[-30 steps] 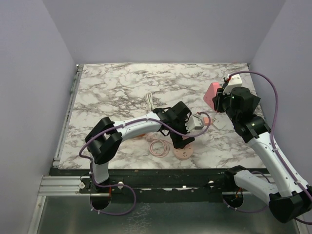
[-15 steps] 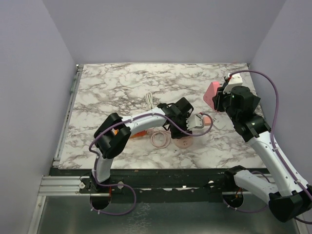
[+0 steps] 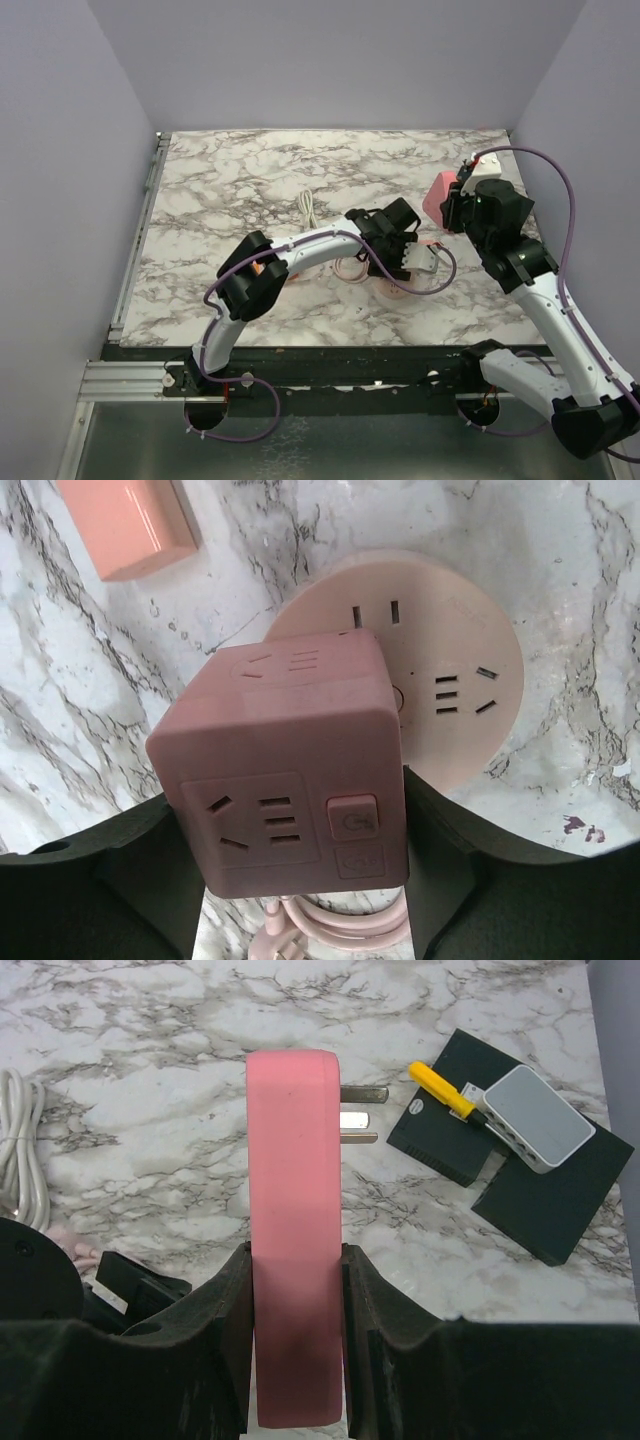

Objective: Insert the plug
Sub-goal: Move the socket to the center of the board.

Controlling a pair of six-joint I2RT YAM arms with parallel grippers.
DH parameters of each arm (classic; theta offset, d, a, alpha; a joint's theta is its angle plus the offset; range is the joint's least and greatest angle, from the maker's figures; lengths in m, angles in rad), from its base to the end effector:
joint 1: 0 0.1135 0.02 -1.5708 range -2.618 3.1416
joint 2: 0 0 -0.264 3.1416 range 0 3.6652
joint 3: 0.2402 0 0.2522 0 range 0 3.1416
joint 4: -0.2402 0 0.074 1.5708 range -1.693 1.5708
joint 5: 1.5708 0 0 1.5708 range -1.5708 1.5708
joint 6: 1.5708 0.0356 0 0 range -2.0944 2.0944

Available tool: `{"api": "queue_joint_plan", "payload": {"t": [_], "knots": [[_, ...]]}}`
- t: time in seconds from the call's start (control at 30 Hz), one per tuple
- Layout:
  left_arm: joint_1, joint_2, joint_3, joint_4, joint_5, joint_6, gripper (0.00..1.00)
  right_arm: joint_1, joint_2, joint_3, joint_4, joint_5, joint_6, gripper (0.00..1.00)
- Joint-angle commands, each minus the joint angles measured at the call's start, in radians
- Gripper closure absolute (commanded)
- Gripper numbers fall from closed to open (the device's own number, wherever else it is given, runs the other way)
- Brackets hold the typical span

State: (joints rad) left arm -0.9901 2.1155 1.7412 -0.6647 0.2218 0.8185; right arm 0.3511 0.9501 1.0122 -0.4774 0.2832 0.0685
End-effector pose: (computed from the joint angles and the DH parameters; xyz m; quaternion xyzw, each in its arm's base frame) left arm 0.2468 -0.3905 0.2119 0.7717 0.5700 -0.1288 0.2511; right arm 0.1970 0.0616 0.3597 -0.0405 0.8319 -0.0030 0.5534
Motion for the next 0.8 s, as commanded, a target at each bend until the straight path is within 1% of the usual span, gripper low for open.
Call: {"api": "queue_joint_plan", "payload": {"t": [0.0,0.23,0.4,0.5,0.57,0.7,0.73,0.77], "knots": [[-0.004,0.057,-0.047,-0.052,-0.052,0.176,0.34,-0.008,-0.033,0.028,-0.022,0.060,0.020,0.99],[0.083,0.060,-0.081,-0.052,-0.078,0.238,0.34,-0.008,-0.002,0.049,-0.055,0.045,0.045,0.99],[0.158,0.087,-0.068,-0.066,-0.106,0.256,0.34,-0.008,-0.007,0.056,-0.079,0.026,0.056,0.99],[0.204,0.092,-0.068,-0.078,-0.109,0.249,0.34,-0.008,-0.016,0.056,-0.099,-0.006,0.076,0.99],[0.213,0.085,-0.101,-0.081,-0.124,0.262,0.34,-0.008,-0.031,0.039,-0.088,-0.039,0.098,1.00],[0.215,0.089,-0.079,-0.077,-0.110,0.225,0.28,-0.008,-0.026,0.032,-0.115,-0.056,0.119,0.99],[0.214,0.092,-0.074,-0.075,-0.110,0.220,0.24,-0.008,-0.026,0.034,-0.125,-0.063,0.124,0.99],[0.214,0.096,-0.065,-0.068,-0.116,0.211,0.17,-0.008,-0.027,0.036,-0.133,-0.073,0.132,0.99]]}}
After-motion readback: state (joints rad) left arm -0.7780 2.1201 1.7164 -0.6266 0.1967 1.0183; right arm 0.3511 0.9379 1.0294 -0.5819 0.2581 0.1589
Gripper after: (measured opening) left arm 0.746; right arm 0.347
